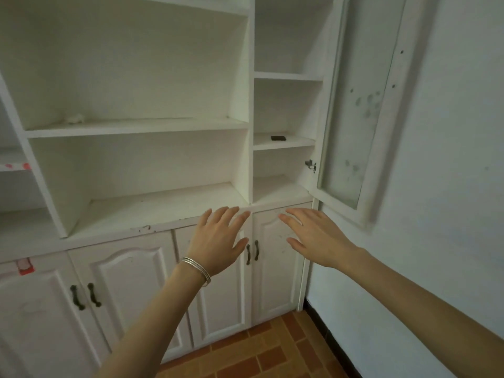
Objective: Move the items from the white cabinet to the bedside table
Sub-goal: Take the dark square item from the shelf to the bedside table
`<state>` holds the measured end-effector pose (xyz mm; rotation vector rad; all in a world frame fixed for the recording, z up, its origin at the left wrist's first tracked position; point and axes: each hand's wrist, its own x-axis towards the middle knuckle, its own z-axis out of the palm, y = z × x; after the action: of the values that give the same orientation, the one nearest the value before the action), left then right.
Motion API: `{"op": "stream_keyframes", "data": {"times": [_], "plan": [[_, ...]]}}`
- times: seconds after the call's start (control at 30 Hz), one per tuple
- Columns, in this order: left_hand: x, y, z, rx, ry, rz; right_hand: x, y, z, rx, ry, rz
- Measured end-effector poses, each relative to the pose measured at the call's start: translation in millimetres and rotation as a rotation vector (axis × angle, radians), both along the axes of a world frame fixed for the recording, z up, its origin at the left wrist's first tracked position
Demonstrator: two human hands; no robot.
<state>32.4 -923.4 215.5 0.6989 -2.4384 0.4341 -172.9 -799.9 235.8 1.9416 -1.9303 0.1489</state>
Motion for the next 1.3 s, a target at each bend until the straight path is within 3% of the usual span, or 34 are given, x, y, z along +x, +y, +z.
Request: {"op": "stream_keyframes", "data": {"times": [0.43, 0.77, 1.3], "plan": [[-124.4, -110.3, -13.7, -0.023, -0.028, -0.035, -126.1, -105.7, -25.6, 0.004, -0.012, -0.009], [-228.7, -253.0, 33.1, -0.109, 0.046, -0.150, -215.0, -238.3, 20.1, -0.101, 0.080, -0.055], [-337.7, -374.6, 20.3, -0.085, -0.010, -0.116, -342.5, -397.8, 26.5, -0.141, -0.034, -0.023]]}}
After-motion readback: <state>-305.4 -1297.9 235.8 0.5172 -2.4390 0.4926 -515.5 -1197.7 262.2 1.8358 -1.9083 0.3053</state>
